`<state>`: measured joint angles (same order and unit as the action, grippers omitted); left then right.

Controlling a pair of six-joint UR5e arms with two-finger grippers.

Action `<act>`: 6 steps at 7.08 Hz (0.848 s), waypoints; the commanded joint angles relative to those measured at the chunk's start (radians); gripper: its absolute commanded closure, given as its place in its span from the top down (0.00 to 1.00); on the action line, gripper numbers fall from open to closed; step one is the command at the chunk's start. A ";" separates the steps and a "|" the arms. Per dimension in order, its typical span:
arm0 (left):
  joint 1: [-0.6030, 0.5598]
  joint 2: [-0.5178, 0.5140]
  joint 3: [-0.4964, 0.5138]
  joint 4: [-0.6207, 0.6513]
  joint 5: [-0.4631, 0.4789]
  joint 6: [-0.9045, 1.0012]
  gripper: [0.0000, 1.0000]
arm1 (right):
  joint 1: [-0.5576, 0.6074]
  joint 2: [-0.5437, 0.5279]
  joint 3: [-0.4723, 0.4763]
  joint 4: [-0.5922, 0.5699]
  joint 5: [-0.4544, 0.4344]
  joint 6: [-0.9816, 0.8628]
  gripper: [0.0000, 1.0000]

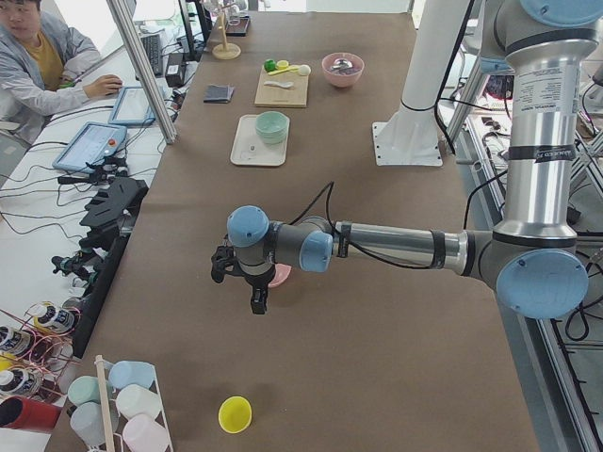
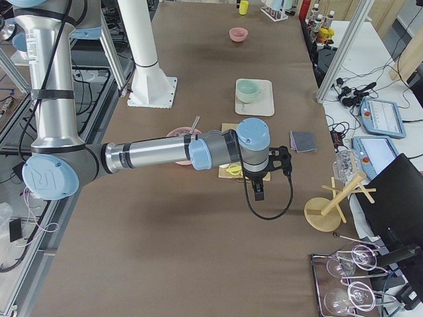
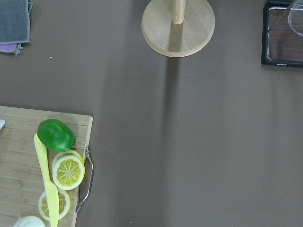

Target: Stack pink bowl on green and place spoon

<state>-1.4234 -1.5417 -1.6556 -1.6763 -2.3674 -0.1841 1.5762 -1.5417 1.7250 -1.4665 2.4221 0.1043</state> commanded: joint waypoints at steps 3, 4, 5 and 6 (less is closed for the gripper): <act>0.003 -0.011 -0.004 0.003 -0.040 -0.011 0.98 | -0.001 -0.017 0.007 0.003 0.005 0.000 1.00; 0.004 -0.011 -0.009 0.001 -0.039 -0.008 0.98 | -0.001 -0.020 0.007 0.003 0.003 0.000 1.00; 0.006 -0.014 -0.010 -0.022 -0.039 0.000 0.98 | -0.001 -0.021 0.007 0.003 0.005 0.000 1.00; 0.006 -0.003 -0.007 -0.079 -0.038 -0.008 0.98 | -0.001 -0.024 0.007 0.002 0.005 0.000 1.00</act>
<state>-1.4182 -1.5517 -1.6635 -1.7045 -2.4066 -0.1888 1.5754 -1.5627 1.7316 -1.4637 2.4262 0.1043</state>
